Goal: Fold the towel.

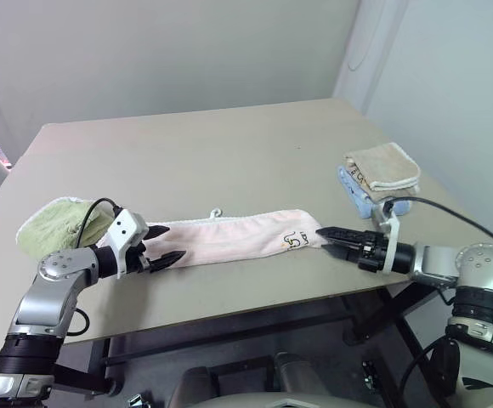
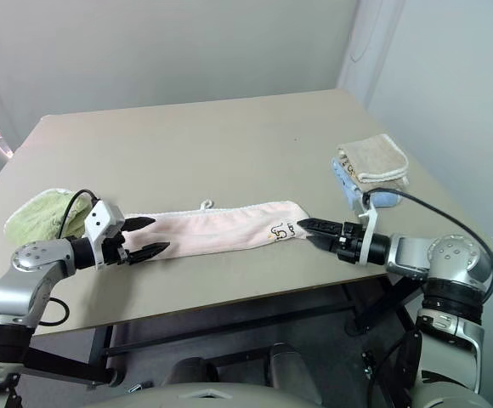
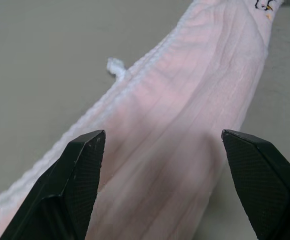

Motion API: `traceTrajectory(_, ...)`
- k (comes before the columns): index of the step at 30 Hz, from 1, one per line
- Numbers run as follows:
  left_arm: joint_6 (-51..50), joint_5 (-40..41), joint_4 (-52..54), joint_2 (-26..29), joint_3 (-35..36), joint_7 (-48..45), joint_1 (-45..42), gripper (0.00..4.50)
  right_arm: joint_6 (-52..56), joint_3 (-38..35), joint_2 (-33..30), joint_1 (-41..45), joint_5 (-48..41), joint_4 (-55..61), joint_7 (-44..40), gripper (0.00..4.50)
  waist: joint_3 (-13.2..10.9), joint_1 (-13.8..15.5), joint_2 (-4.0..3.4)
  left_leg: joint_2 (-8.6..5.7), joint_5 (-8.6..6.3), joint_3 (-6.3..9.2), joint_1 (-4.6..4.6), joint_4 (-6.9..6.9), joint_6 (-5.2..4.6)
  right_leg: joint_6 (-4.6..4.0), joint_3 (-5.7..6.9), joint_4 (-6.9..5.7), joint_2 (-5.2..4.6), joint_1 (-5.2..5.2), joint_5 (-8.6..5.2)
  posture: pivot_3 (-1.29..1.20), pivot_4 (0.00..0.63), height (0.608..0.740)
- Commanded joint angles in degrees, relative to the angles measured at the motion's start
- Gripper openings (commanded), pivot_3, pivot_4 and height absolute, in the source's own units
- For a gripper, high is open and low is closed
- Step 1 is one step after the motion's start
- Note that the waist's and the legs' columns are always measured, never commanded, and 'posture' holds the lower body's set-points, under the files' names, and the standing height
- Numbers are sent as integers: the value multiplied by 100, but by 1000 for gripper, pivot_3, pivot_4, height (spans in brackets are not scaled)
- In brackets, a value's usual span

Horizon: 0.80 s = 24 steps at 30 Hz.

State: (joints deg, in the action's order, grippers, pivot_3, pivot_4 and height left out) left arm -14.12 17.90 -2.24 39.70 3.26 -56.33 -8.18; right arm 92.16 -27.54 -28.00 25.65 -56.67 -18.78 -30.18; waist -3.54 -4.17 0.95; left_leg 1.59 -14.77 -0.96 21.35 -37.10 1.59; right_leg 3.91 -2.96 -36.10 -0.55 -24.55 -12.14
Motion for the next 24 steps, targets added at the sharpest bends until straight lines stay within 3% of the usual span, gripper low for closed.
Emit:
traceTrajectory(1, 124, -12, -24, -22, 8, -33, -210, 3920, 34, -347, 237, 256, -229, 49, 512, 4222, -1, 1, -2, 0, 0, 0, 1, 1, 0, 0, 0, 0, 0, 0, 0, 0, 0, 729)
traceTrajectory(11, 175, -120, -104, 68, 17, -110, -226, 3920, 27, -1310, 1114, 537, 194, -399, 1870, 4222, 1, 9, 0, -2, -1, 4, 9, 8, -1, 2, 0, 7, -2, -2, 0, 0, 0, 729)
traceTrajectory(18, 257, -175, -194, 75, 62, -106, -164, 3920, 34, -1250, 934, 419, -641, -512, 2147, 4222, 0, -3, -2, 1, -1, 4, 6, 8, -2, 2, -1, 8, 0, -2, 0, 0, 0, 729)
traceTrajectory(24, 270, -216, -171, 3, 23, -52, -155, 3920, 34, -1476, 998, 381, -597, -705, 2748, 4222, 1, -2, -1, 1, -1, 3, 6, 10, -2, 2, -1, 11, 0, -2, 0, 0, 0, 729)
